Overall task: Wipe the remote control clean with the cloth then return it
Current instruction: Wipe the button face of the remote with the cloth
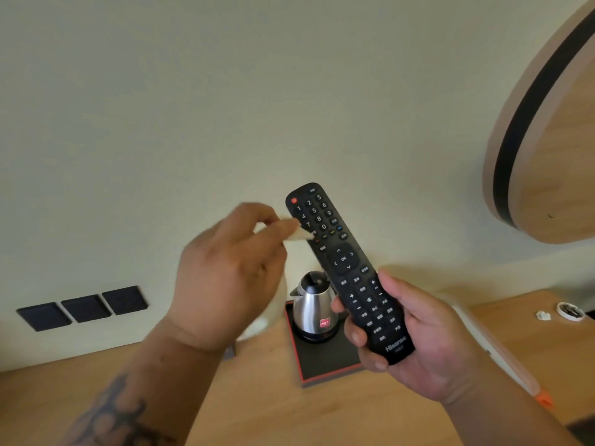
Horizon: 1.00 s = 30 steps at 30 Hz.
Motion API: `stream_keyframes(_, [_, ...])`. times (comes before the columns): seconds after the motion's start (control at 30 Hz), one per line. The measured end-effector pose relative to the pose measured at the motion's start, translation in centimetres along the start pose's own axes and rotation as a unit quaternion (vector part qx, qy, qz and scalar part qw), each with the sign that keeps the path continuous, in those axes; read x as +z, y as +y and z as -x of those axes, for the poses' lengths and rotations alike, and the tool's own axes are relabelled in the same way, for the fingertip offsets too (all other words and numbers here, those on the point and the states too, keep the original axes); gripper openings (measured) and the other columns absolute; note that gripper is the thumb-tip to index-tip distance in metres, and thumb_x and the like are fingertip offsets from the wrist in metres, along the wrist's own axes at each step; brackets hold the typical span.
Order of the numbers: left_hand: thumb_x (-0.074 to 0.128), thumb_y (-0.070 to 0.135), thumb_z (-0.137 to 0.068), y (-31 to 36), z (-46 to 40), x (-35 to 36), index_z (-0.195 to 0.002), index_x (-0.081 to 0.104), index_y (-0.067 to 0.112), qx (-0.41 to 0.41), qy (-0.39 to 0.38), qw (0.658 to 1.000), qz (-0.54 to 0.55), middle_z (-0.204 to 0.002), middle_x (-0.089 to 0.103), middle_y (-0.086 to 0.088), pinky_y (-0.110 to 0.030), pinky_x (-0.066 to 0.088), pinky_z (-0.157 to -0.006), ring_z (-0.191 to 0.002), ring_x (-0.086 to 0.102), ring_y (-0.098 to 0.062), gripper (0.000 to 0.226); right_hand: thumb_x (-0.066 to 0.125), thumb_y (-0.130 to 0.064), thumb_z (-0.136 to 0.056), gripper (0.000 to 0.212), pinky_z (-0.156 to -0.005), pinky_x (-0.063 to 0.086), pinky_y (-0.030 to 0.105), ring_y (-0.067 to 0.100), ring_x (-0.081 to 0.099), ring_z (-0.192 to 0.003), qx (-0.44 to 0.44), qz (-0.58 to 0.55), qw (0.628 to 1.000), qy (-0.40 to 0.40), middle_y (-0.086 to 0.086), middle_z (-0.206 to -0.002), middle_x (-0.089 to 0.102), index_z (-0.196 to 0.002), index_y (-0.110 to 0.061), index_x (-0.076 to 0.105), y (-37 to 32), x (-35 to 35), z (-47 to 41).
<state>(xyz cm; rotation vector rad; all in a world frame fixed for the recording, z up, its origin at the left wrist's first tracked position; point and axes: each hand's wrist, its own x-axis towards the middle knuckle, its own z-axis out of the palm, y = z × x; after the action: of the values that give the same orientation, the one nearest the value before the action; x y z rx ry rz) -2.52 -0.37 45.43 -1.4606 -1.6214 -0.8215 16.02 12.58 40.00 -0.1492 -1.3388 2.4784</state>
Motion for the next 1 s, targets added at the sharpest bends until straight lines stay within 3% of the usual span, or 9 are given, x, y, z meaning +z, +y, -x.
stream_keyframes(0.17, [0.062, 0.000, -0.085, -1.8, -1.0, 0.0, -0.094, 0.081, 0.015, 0.025, 0.027, 0.998, -0.056, -0.090, 0.075, -0.006, -0.034, 0.047, -0.051, -0.059, 0.064, -0.028, 0.025, 0.047, -0.041, -0.092, 0.049, -0.042, 0.038, 0.027, 0.022, 0.056, -0.065, 0.016, 0.021, 1.000, 0.010, 0.019, -0.103, 0.066, -0.120, -0.006, 0.066, -0.6, 0.2, 0.2])
stream_keyframes(0.6, [0.061, 0.002, -0.087, -1.3, 0.1, 0.7, -0.090, 0.081, 0.012, 0.025, 0.054, 0.997, -0.040, -0.086, 0.074, -0.008, -0.033, 0.043, -0.056, -0.061, 0.062, -0.026, 0.022, 0.053, -0.044, -0.090, 0.048, -0.043, 0.039, 0.028, 0.022, 0.056, -0.066, 0.025, 0.045, 0.999, -0.003, 0.018, -0.103, 0.066, -0.119, -0.008, 0.067, -0.4, 0.1, -0.3])
stream_keyframes(1.0, [0.064, 0.003, -0.088, -0.2, 1.5, 0.9, -0.091, 0.080, 0.010, 0.051, 0.017, 0.999, -0.003, -0.087, 0.075, -0.007, -0.039, 0.050, -0.055, -0.060, 0.064, -0.027, 0.018, 0.042, -0.038, -0.095, 0.048, -0.042, 0.039, 0.027, 0.023, 0.055, -0.064, 0.020, 0.027, 0.999, 0.015, 0.019, -0.099, 0.066, -0.118, -0.004, 0.067, -0.2, 0.9, -0.7])
